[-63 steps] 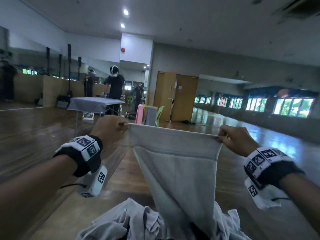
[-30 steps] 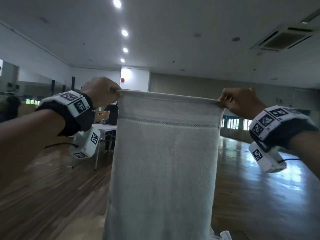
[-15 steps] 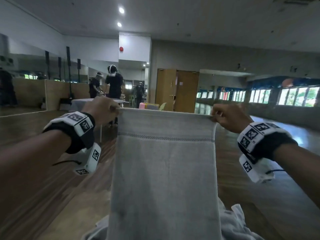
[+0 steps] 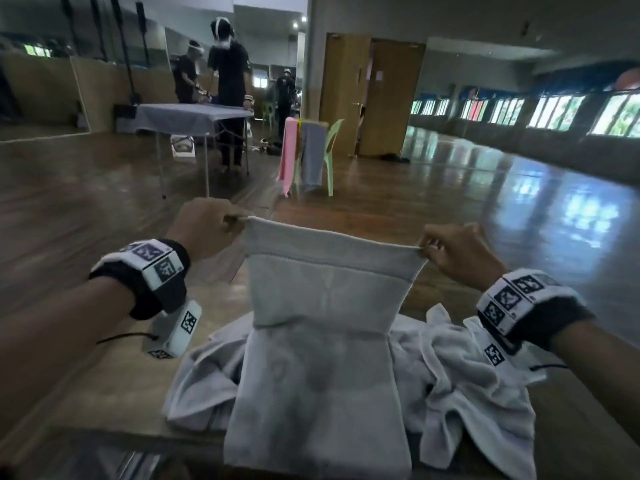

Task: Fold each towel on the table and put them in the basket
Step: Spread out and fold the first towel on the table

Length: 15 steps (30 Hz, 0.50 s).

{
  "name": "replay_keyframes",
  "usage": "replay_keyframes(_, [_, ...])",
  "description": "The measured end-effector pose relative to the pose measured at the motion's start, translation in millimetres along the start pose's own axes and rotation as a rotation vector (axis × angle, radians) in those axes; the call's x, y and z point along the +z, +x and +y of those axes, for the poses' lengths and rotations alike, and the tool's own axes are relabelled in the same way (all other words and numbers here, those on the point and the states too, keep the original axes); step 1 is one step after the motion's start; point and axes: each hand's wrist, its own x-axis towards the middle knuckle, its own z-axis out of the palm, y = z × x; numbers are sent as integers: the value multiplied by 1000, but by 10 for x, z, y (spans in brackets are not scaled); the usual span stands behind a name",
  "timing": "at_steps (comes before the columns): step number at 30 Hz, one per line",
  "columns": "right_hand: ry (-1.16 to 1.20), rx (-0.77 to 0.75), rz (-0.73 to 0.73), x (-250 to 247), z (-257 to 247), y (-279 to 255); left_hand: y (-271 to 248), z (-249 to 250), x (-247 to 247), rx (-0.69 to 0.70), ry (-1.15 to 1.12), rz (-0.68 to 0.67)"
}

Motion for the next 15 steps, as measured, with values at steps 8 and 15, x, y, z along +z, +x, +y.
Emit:
replay_keyframes(8, [-76,-147,-177,1146,-19,-1438,-1664,204,818,119,76,-376])
replay_keyframes(15, [-122,-210,-348,1840,-70,-2071,-2351,193,1373,269,127,-442])
